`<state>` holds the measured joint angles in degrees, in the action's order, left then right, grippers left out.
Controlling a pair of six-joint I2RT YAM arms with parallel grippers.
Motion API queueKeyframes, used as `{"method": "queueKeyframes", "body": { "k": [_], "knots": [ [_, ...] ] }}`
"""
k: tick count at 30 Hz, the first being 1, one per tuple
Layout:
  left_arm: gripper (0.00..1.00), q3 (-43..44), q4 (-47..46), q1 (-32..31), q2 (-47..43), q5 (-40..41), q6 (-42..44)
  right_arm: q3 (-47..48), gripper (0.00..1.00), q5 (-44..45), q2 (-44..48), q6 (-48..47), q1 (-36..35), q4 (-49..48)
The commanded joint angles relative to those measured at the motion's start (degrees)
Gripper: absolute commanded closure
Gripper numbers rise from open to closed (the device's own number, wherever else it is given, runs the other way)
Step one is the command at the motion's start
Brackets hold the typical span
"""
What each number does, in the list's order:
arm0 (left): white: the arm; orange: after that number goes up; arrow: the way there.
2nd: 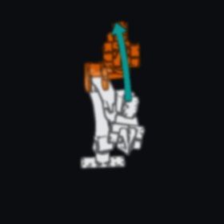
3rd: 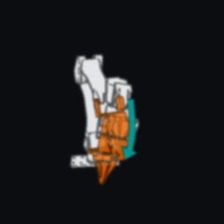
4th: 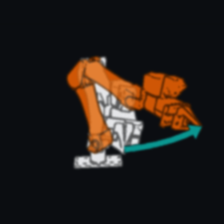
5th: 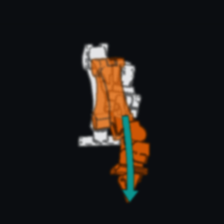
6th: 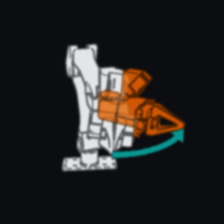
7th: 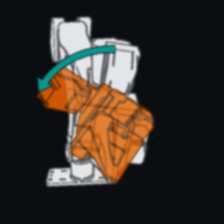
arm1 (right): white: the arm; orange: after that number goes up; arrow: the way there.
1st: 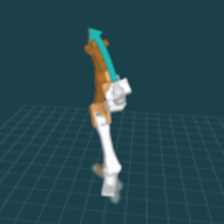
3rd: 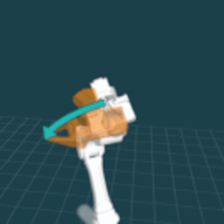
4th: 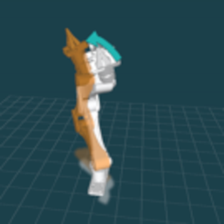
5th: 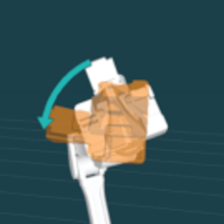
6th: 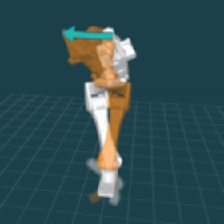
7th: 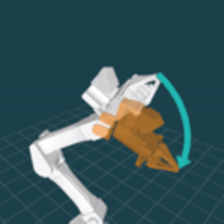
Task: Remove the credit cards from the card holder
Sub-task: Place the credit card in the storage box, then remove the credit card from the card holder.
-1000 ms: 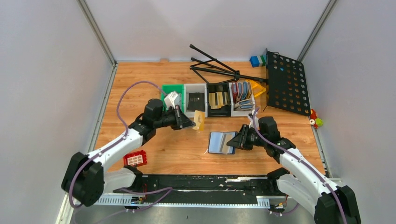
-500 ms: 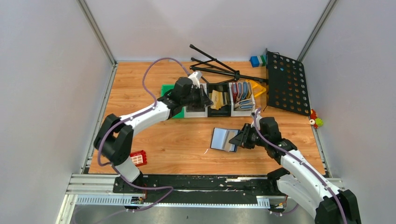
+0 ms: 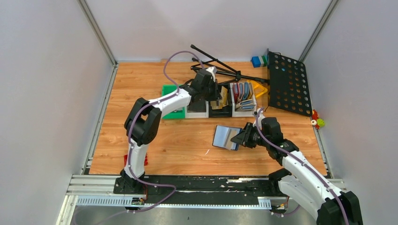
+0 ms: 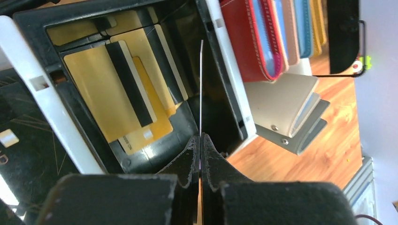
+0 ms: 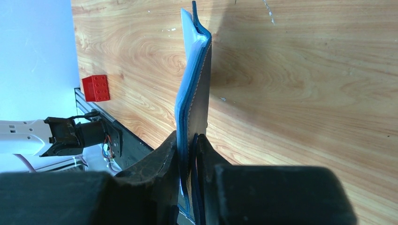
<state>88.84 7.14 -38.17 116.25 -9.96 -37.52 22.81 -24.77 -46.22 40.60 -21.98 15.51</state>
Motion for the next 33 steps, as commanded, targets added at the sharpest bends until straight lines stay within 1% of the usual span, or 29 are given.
{"method": "queueKeyframes", "body": {
  "k": [1, 4, 5, 6, 8, 9, 12, 16, 19, 23, 26, 28, 33],
  "knots": [
    [1.0, 4.73, 3.25, -0.16, 3.92, 1.05, 0.94, 0.02, 1.0, -0.37, 0.07, 0.26, 0.18, -3.53],
    [1.0, 6.2, 4.61, -0.15, 6.15, 1.3, 0.54, -0.47, 1.0, -0.36, 0.59, 0.41, 0.17, -3.53],
    [0.96, 6.82, 5.32, -0.19, 6.93, 1.3, 0.61, -0.49, 1.0, -0.36, 0.63, 0.44, 0.17, -3.53],
    [0.86, 7.93, 6.48, -0.15, 7.65, 1.56, 1.03, -0.47, 1.0, -0.36, 0.63, 0.41, 0.13, -3.47],
    [0.73, 8.73, 8.42, -0.15, 7.4, 2.74, 2.28, -0.19, 1.0, -0.72, 0.07, 0.17, 0.18, -3.3],
    [0.69, 8.43, 8.85, -0.16, 6.49, 3.51, 2.76, 0.05, 1.0, -0.98, -0.43, 0.0, 0.11, -3.04],
    [0.61, 6.91, 9.92, -0.15, 2.6, 5.69, 4.83, 0.6, 1.0, -1.86, -2.01, -0.65, 0.09, -2.7],
    [0.57, 5.34, 12.32, -0.15, -2.74, 6.94, 7.15, 1.47, 1.0, -2.43, -3.58, -1.2, 0.07, -2.78],
    [0.57, 3.49, 13.92, -0.15, -7.49, 6.58, 8.32, 2.45, 1.0, -3.19, -4.23, -1.66, 0.01, -2.87],
    [0.55, -3.25, 13.83, -0.33, -16.17, 5.65, 9.39, 3.61, 1.0, -5.74, -4.62, -1.76, -0.17, -4.62],
    [0.51, -10.25, 13.4, -0.32, -24.22, 4.52, 10.25, 4.04, 1.0, -8.49, -4.8, -1.29, -0.4, -7.4],
    [0.46, -15.87, 12.51, -0.32, -30.12, 3.0, 10.36, 3.94, 1.0, -10.82, -5.09, -0.22, -0.6, -10.1],
    [0.29, -30.86, 11.2, -0.26, -45.05, 0.06, 10.23, 3.15, 1.0, -16.82, -7.32, 3.67, -1.13, -20.04]
  ]
}}
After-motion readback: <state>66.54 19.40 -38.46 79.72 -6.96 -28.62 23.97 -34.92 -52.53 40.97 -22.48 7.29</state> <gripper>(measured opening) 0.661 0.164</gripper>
